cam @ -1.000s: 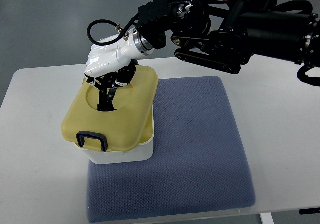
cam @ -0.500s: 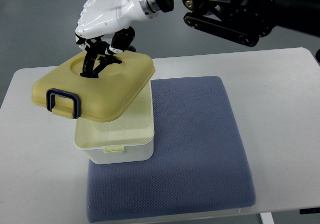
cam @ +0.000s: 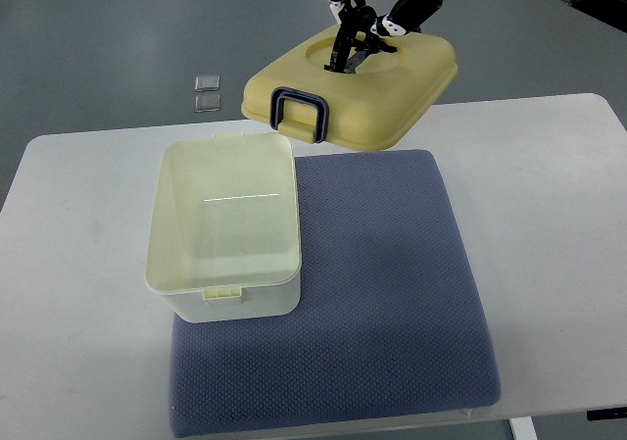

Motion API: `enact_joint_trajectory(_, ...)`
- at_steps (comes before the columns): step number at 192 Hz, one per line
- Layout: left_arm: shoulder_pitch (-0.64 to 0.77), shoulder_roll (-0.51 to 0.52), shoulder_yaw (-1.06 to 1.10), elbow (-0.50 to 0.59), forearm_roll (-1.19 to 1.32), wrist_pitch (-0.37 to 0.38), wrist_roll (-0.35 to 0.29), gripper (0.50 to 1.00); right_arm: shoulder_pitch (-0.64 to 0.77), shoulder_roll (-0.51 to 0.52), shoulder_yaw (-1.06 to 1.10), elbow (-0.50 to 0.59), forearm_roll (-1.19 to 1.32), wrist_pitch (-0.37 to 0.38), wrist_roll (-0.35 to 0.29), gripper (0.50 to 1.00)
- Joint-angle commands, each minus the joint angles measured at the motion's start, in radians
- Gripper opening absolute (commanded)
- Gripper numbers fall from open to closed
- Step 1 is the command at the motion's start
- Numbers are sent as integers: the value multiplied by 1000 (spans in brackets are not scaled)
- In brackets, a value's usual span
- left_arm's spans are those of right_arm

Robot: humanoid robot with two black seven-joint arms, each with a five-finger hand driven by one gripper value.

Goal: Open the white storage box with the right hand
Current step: 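Lift the yellow lid off the white box with the right hand, then carry the lid beside the box and lower it onto the cushion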

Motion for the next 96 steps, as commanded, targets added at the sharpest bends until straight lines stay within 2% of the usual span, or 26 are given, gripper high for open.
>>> enact_joint_trajectory(1, 0, 0, 0, 0, 0, 1, 0, 1000, -35, -54, -30, 0, -5, -40, 0, 500)
enact_joint_trajectory(29, 0, 0, 0, 0, 0, 0, 0, 1000, -78, -90, -123, 0, -13, -150, 0, 500)
enact_joint_trajectory(69, 0, 0, 0, 0, 0, 0, 0, 1000, -156, -94, -289, -6, -22, -373, 0, 500)
enact_joint_trajectory(96, 0, 0, 0, 0, 0, 0, 0, 1000, -226, -87, -326, -12, -25, -452, 0, 500)
